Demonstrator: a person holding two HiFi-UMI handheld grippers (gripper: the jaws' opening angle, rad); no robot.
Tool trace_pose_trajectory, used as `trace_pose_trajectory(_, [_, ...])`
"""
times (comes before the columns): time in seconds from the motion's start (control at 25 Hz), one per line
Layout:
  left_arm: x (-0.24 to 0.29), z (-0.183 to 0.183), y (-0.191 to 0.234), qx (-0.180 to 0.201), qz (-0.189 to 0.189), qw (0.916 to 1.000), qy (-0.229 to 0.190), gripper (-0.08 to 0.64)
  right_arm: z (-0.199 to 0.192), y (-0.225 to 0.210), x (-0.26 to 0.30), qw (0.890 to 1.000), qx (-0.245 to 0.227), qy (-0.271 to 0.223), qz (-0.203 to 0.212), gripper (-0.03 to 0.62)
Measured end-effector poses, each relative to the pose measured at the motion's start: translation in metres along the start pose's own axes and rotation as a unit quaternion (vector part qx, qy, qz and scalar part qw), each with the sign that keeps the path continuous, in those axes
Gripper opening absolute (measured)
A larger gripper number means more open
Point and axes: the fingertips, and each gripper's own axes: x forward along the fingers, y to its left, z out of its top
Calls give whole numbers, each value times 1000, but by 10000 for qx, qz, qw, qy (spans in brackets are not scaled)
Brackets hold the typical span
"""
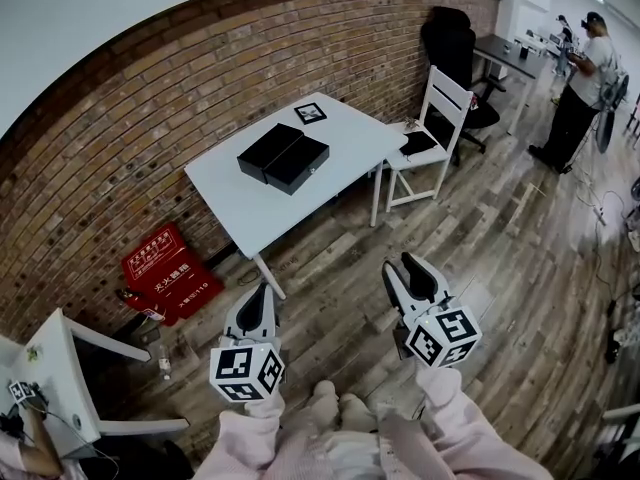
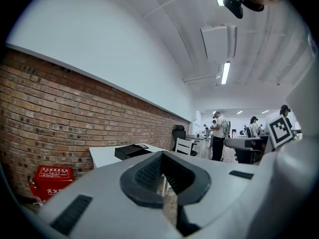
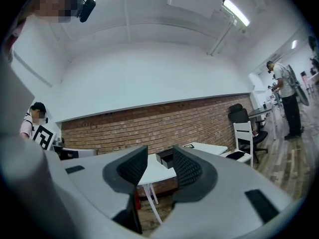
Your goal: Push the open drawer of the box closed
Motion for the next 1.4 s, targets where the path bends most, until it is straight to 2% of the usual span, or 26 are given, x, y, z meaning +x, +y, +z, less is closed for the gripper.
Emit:
trace_pose_trajectory(0.52, [60,-14,26,-50,43,9997,221,-5,-14,-28,57,9999,49,119,0,140])
trace_pose_trajectory(0.96, [142,-11,72,-152,-25,9993,349,-5,-18,-49,148,9998,12,197,-18,140])
trace_pose_trajectory(1.4, [201,-19,111,-344,-17,9978,571,-5,-31,-60,226,9992,45,399,23,140])
